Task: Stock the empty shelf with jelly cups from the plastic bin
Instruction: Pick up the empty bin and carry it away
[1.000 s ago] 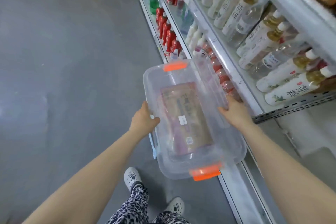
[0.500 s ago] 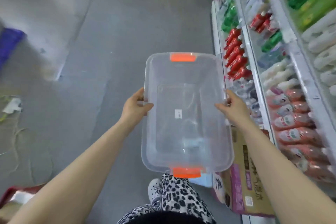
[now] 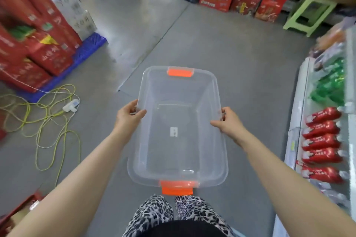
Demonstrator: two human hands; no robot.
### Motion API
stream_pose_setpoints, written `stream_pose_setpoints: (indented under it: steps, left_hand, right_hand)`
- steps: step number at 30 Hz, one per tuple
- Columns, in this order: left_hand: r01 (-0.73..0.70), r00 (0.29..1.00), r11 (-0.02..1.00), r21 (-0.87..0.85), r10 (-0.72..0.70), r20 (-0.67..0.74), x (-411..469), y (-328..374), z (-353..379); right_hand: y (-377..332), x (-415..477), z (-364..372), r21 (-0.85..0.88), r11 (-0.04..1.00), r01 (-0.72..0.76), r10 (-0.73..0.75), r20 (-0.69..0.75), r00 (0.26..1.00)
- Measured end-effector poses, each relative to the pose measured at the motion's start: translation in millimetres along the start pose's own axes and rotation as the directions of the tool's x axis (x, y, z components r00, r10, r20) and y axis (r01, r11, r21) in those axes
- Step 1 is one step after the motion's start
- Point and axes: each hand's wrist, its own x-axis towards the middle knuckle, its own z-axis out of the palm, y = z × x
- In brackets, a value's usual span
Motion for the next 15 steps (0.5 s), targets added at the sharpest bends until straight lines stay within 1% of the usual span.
stream_pose_setpoints:
  steps: [5,9,12,15]
  left_hand:
    - [0.003,0.994,1.000,0.001,-0.003,-0.114,92.8,20.1,-31.1]
    - [0.003,0.981,0.999,-0.053,-0.013,-0.192,182.3,29.9,-60.6]
    - [-0.020,0.975,0.995,-0.098,-0.002,-0.222,258.2,45.1,-87.9]
    - [-0.015,0.973,0.996,-0.088,-0.006,-0.230,330.7,68.8,-122.4]
  right_hand:
    - [-96.7,111.1,17.8,-0.130,0.985,0.111,-0.104,0.055,0.993]
    - [-173.8,205.4,48.0,-0.233,0.947,0.223,-0.212,0.070,0.975]
    - [-237.0,273.5,76.3,-0.285,0.916,0.282,-0.274,0.068,0.959]
    - [-308.5,324.8,102.8,-0.322,0.895,0.309,-0.304,0.067,0.950]
